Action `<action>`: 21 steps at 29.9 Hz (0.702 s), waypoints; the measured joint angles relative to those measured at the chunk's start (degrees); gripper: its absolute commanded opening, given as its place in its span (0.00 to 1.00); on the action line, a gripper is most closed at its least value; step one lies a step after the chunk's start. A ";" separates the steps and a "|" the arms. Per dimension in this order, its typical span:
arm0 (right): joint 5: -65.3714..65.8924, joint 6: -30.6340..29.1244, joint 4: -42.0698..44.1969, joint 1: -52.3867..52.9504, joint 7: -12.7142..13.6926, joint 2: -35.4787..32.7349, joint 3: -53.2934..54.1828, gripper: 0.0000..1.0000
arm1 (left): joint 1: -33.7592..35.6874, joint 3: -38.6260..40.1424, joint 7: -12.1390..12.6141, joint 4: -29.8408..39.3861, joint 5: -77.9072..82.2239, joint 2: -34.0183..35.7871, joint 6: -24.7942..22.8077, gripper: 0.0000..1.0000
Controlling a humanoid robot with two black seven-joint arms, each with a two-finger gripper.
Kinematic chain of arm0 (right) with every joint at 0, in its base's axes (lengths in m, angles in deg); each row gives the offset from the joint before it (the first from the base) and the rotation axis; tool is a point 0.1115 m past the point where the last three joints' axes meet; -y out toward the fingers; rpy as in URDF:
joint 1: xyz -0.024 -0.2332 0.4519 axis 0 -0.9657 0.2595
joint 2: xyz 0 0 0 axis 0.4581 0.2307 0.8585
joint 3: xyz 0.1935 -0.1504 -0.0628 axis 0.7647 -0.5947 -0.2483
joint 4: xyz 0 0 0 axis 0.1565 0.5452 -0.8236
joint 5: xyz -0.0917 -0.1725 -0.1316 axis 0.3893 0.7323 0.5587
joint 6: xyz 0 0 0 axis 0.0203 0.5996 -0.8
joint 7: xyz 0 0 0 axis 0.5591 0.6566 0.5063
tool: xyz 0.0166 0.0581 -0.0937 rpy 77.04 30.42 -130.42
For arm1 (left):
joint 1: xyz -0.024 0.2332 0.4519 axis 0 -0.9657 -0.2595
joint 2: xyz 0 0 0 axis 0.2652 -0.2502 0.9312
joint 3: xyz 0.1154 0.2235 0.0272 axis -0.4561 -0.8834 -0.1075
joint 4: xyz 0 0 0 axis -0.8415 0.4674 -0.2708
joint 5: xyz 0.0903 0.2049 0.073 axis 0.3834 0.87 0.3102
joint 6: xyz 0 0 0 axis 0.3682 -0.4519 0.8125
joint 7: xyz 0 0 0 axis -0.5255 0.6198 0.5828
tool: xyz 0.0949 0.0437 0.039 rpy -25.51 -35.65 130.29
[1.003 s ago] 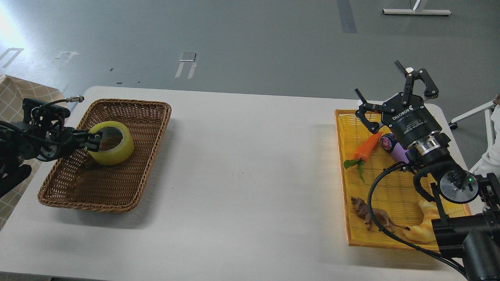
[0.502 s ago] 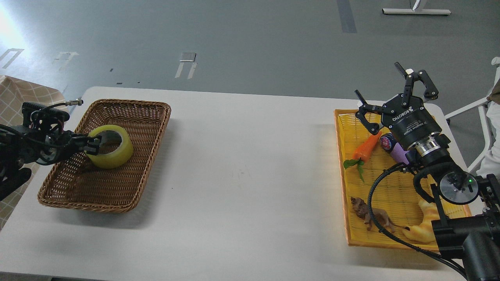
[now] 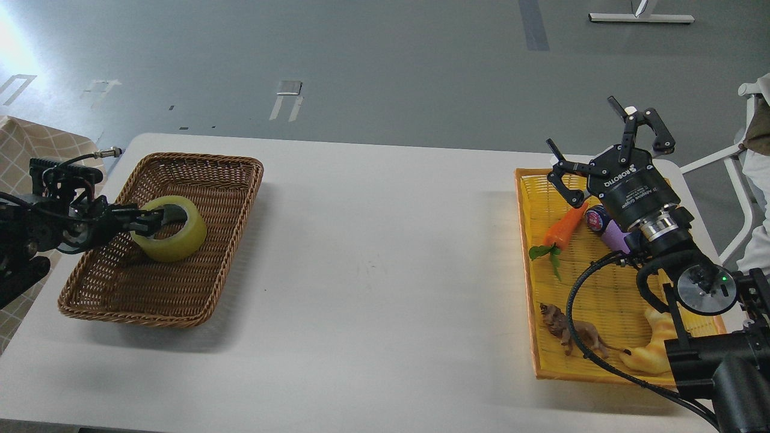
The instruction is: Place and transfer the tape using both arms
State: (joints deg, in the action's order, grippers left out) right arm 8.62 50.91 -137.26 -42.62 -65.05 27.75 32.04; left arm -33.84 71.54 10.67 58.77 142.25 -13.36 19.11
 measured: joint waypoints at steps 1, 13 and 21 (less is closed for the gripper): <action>0.00 0.00 0.02 0.00 0.00 0.00 0.00 0.99 | 0.15 0.04 -0.04 0.17 -0.25 0.00 0.00 0.79; 0.00 0.00 0.01 0.01 0.00 0.00 0.00 0.99 | 5.06 0.36 -0.29 1.52 -7.01 0.79 -0.70 0.88; 0.00 0.00 -0.06 -0.06 0.00 0.00 0.00 0.99 | 11.42 0.54 -0.27 5.16 -19.71 2.50 -2.18 0.95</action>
State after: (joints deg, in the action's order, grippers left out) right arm 8.62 50.91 -137.32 -42.68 -65.05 27.75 32.04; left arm -22.43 72.08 10.41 63.93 122.55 -10.86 16.92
